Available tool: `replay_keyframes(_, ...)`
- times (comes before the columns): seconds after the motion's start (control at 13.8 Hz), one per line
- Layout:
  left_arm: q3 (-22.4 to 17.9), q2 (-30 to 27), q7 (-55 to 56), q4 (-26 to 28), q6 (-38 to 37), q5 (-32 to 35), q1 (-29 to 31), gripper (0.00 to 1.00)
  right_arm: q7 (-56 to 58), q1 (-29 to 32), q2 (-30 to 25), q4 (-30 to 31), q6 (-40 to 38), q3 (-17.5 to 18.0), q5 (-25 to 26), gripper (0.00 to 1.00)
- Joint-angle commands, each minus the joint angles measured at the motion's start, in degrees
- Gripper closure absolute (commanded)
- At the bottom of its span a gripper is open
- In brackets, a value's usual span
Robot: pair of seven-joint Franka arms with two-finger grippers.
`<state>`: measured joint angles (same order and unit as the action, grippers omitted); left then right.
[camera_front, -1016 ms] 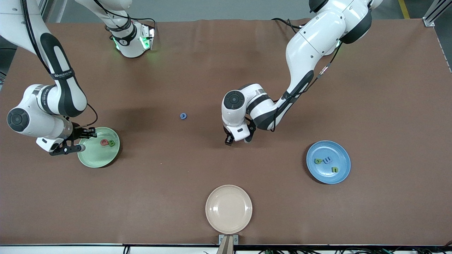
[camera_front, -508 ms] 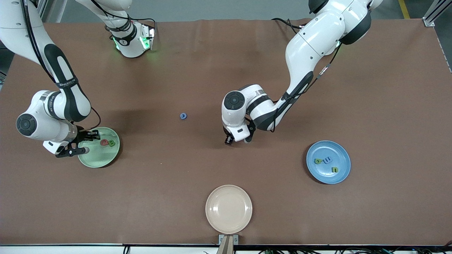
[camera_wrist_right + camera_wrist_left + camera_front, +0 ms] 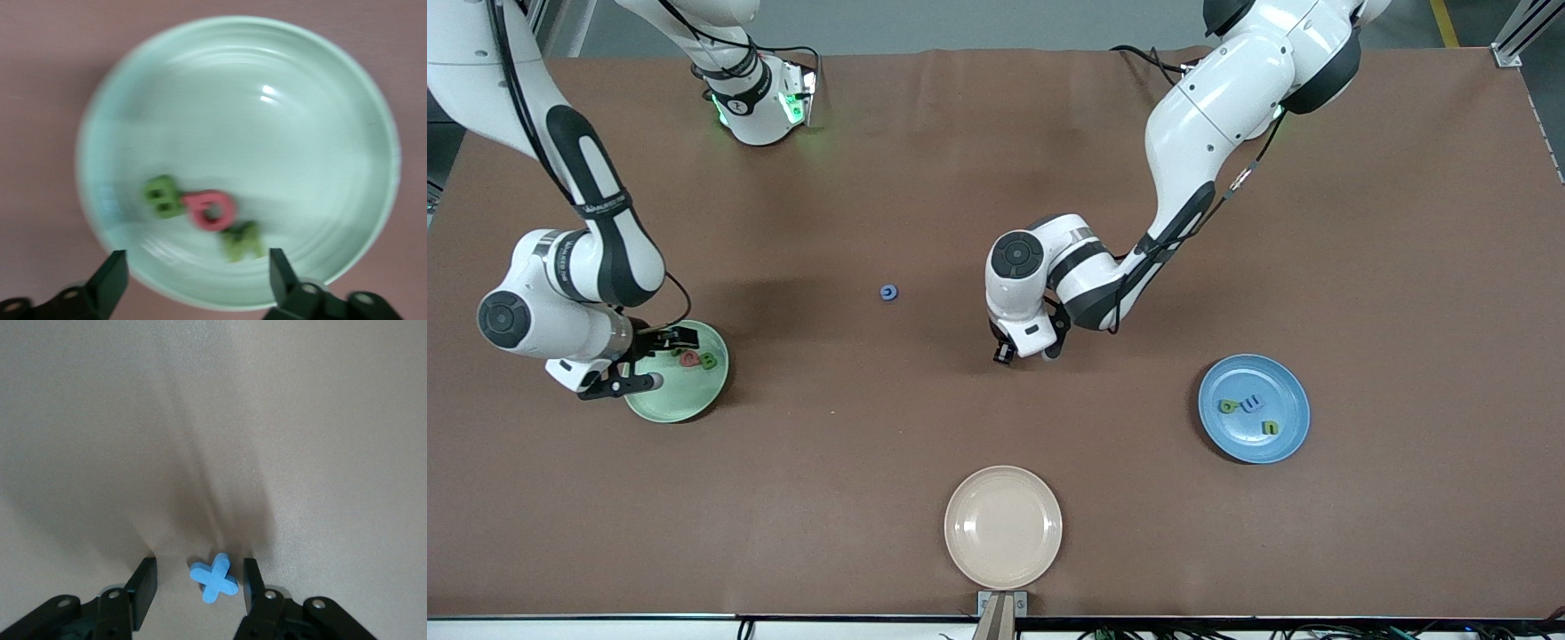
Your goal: Sort upper and lower case letters into plates
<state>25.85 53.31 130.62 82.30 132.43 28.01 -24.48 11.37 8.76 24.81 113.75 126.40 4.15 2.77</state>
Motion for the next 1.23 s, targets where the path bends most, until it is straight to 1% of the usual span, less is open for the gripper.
replay_keyframes(0.0, -0.2, 1.2, 0.7, -1.5, 0.6, -0.3, -0.5, 0.52, -6.6, -7.1, -6.7, 3.4, -3.3, 0.1, -0.3, 0.0)
replay_keyframes(0.07, -0.2, 1.2, 0.7, -1.5, 0.8, -0.3, -0.6, 0.57, -7.0, -9.6, -8.1, 5.2, -2.9, 0.1, -2.3, 0.0)
replay_keyframes(0.15, -0.2, 1.2, 0.7, -1.5, 0.8, -0.3, -0.5, 0.62, -9.3, -12.5, -9.0, 6.1, -2.9, 0.0, -5.9, 0.0)
replay_keyframes(0.29, -0.3, 1.2, 0.7, -1.5, 0.9, -0.3, -0.5, 0.79, -19.5, -18.8, -9.7, 7.5, -2.1, 0.0, -6.8, 0.0)
replay_keyframes(0.44, -0.3, 1.2, 0.5, -1.4, 1.1, -0.3, -0.6, 0.94, -25.3, -25.1, -10.0, 11.2, 4.3, 0.0, -6.8, 0.0)
replay_keyframes(0.51, -0.2, 1.1, 0.3, -1.4, 1.1, -0.2, -0.4, 0.97, -26.4, -27.7, -9.8, 13.0, 8.1, 0.0, -6.8, 0.0)
replay_keyframes(0.58, -0.3, 1.1, 0.0, -1.4, 1.1, -0.2, -0.4, 0.98, -28.1, -29.6, -9.5, 14.0, 10.6, 0.0, -7.0, 0.0)
replay_keyframes(0.8, -0.3, 0.6, -0.5, -1.4, 1.1, 0.1, 0.7, 1.0, -36.4, -35.4, -9.0, 14.1, 13.6, 0.0, -7.0, 0.0)
replay_keyframes(1.02, -0.2, 0.2, -0.6, -1.4, 1.1, 0.2, 1.8, 1.0, -39.7, -38.0, -6.4, 14.6, 18.7, 0.0, -7.2, 0.0)
replay_keyframes(1.16, -0.1, 0.0, -1.6, -1.4, 1.0, 0.0, 2.2, 1.0, -40.1, -38.0, -4.1, 14.6, 21.2, 0.0, -7.2, 0.0)
